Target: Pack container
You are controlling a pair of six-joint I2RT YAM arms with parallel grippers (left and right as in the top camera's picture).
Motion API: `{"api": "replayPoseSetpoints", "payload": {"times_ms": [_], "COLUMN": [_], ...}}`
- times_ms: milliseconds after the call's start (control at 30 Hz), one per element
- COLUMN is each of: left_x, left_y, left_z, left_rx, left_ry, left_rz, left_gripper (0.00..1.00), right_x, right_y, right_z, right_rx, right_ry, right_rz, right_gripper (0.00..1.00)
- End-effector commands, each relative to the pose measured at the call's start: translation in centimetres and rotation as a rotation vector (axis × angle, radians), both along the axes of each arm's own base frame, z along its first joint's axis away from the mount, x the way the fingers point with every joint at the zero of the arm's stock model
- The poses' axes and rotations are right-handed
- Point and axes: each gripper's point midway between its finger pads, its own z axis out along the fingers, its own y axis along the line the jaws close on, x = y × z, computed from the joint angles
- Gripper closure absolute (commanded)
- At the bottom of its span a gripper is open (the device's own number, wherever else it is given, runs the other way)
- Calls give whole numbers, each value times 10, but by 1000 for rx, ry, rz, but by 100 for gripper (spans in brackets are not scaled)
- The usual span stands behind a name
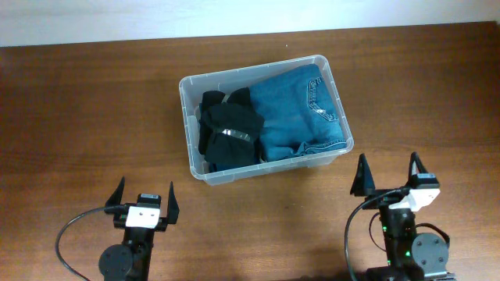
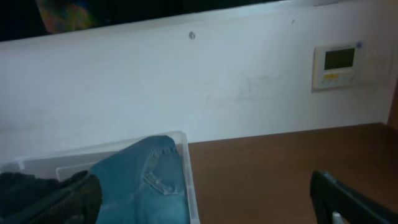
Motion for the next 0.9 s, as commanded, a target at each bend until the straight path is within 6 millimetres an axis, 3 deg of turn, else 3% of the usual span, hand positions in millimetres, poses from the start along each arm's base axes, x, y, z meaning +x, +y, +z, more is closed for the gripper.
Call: {"api": "replayPoseSetpoints", "payload": {"times_ms": [0,200,533,867], "left_x": [0,0,0,0], "left_y": [-1,-1,-1,-1], "left_z": [-1,-1,-1,-1], "left_rx": [-14,-14,-14,-14], "left_ry": [0,0,0,0], "left_rz": [-6,-6,-6,-5], "left_gripper": [1,1,1,1], "right_x": [1,5,7,7], "right_y": [0,1,-1,-3], "right_z": [-20,-53,-88,-89], "right_rx": [-10,-11,-15,-13], "right_ry": [13,58,170,175], "right_rz": [-3,0,0,-3], "right_gripper": [1,1,1,2]}}
